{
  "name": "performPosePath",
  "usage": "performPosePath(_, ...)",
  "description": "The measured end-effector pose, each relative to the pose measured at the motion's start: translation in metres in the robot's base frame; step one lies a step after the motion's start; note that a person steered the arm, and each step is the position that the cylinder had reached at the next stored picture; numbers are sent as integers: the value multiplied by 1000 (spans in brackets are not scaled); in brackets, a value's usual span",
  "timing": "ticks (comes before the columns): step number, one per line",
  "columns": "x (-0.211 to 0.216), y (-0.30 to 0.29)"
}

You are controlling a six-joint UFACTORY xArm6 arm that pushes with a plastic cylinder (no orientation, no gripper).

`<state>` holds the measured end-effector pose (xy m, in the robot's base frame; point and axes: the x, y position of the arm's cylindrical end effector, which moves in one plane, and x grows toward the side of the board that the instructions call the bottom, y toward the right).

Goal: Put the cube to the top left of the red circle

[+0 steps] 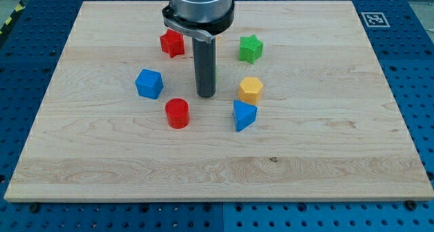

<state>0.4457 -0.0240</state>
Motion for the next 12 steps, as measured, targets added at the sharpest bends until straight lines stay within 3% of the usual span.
performPosePath(3,-18,0)
performPosePath(12,-45,-157)
